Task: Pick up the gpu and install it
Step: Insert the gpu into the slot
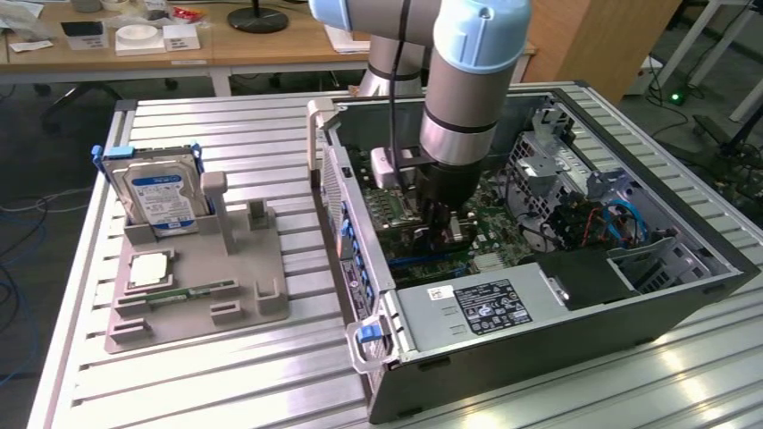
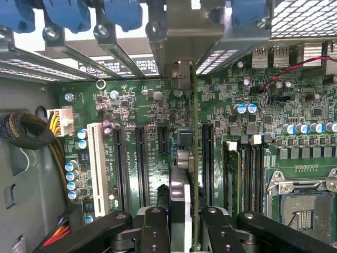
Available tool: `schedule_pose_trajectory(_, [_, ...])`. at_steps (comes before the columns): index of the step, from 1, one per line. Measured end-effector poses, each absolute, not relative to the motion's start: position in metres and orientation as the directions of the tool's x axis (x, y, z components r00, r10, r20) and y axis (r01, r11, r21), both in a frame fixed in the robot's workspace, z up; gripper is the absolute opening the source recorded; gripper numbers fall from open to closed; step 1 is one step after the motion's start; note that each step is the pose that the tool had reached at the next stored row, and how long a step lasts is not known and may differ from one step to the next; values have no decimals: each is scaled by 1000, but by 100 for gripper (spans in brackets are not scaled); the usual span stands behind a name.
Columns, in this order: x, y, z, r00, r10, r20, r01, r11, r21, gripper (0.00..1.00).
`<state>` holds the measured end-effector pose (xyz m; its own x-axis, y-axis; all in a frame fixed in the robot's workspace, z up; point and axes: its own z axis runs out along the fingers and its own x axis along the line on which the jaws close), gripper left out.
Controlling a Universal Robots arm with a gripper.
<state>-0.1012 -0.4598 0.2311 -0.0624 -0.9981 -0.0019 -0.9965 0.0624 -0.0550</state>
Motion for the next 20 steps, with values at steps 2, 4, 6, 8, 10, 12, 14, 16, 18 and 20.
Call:
schedule_pose_trajectory(2, [-101,-460,231,-62,-998,-2,-997,62,-55,28])
schedule_pose_trajectory(4, [-101,-460,231,-62,-998,-2,-997,62,-55,28])
schedule_pose_trajectory(6, [-101,-459,231,-62,-998,-2,-997,62,-55,28])
schedule_pose_trajectory(8, [-101,-459,231,-62,-998,-2,-997,62,-55,28])
schedule_pose_trajectory(10, [-101,-459,231,-62,-998,-2,-997,62,-55,28])
schedule_pose_trajectory(12, [-102,-459,231,-63,-998,-2,-997,63,-55,28])
schedule_pose_trajectory(14, [-102,-459,230,-62,-998,-2,-997,62,-55,28])
schedule_pose_trajectory(16, [-102,-458,230,-62,-998,-2,-997,62,-55,28])
schedule_pose_trajectory(18, [-102,-458,230,-62,-998,-2,-997,62,-55,28])
schedule_pose_trajectory(20, [-103,-458,229,-62,-998,-2,-997,62,-55,28])
